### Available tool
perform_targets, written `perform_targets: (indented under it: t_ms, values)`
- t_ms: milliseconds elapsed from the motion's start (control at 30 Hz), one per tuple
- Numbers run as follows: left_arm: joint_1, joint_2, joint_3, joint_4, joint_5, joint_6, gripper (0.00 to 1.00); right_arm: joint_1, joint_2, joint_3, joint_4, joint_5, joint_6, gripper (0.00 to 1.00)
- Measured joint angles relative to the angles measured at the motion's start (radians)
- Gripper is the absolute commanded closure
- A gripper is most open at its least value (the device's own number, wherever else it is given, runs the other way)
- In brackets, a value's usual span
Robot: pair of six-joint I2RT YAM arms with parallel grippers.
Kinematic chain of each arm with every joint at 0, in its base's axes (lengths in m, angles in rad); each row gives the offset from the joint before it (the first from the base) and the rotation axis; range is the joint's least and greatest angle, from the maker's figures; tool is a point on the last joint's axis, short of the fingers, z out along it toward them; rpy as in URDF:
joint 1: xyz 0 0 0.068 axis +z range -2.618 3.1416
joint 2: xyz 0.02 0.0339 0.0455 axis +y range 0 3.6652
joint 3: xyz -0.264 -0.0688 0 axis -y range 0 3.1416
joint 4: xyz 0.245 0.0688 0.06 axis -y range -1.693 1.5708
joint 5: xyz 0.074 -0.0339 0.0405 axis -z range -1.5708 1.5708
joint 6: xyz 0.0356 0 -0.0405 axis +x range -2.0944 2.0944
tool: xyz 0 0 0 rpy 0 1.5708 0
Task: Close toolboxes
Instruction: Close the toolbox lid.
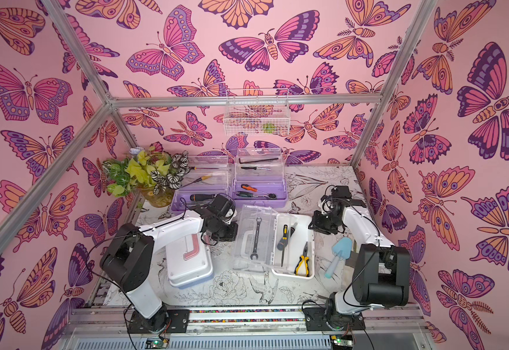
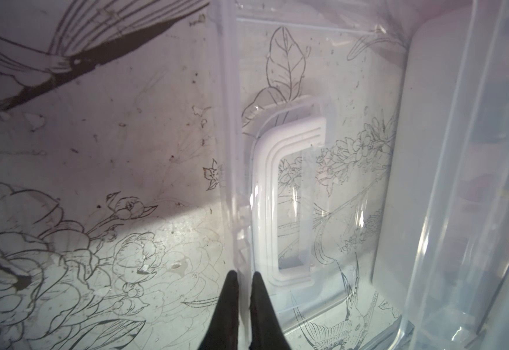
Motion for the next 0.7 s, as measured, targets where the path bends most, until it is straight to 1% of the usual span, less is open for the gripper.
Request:
perform_targets:
  t_ms: [100, 233, 400, 433, 533, 700]
  values:
    - [-0.002, -0.034, 0.0, -0.024, -0.034, 0.0, 1.0, 0.017, 0.0, -0.003, -0.003, 0.013, 0.001, 0.79]
    - [-0.002, -0.116, 0.0, -0.04, -0.084, 0.0, 1.0, 0.046, 0.0, -0.011, -0.009, 0.029, 0.002, 0.79]
    - [-0.002, -0.193, 0.0, -0.059, -0.142, 0.002, 1.0, 0.052, 0.0, -0.017, -0.017, 0.048, 0.004, 0.79]
    - [-0.002, -0.2, 0.0, -0.065, -0.152, 0.004, 1.0, 0.055, 0.0, -0.017, -0.018, 0.05, 0.004, 0.8]
    - [-0.004, -0.212, 0.0, -0.073, -0.173, 0.011, 1.0, 0.081, 0.0, -0.019, -0.016, 0.048, 0.008, 0.88]
    - [-0.024, -0.234, 0.011, -0.094, -0.222, 0.021, 1.0, 0.138, 0.001, -0.039, -0.001, 0.035, 0.031, 0.95]
